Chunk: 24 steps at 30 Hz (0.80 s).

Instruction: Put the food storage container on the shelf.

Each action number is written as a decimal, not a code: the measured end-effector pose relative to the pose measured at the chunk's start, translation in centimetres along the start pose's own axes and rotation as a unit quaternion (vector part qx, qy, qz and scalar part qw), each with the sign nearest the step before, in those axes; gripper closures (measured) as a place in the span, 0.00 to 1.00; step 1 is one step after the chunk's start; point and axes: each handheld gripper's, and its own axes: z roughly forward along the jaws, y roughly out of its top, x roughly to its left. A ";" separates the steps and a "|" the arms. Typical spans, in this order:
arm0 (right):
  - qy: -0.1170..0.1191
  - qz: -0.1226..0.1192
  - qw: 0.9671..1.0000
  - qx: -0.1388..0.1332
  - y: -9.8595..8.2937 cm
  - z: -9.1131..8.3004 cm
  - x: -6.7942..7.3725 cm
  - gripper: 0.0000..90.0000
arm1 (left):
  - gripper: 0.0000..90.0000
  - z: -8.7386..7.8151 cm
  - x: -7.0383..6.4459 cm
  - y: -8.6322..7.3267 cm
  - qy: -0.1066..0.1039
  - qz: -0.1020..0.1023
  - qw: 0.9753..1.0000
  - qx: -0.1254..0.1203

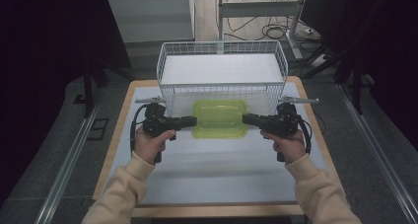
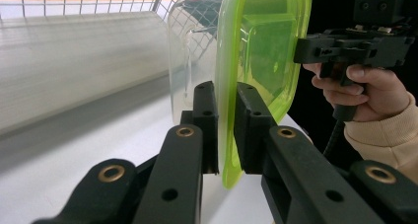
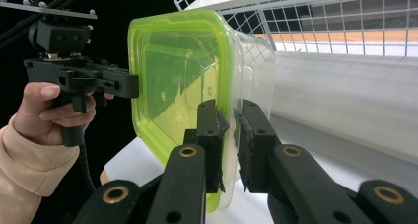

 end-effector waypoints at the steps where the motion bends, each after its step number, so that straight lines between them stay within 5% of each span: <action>1: -0.001 -0.003 1.000 -0.001 0.3 0.0 0.1 0.90 | 0.91 -0.1 -0.1 0.2 0.001 0.002 1.000 0.001; 24: -0.006 -0.009 1.000 -0.010 4.4 -0.1 0.0 0.90 | 0.91 -0.5 -0.5 4.8 0.003 0.024 1.000 -0.009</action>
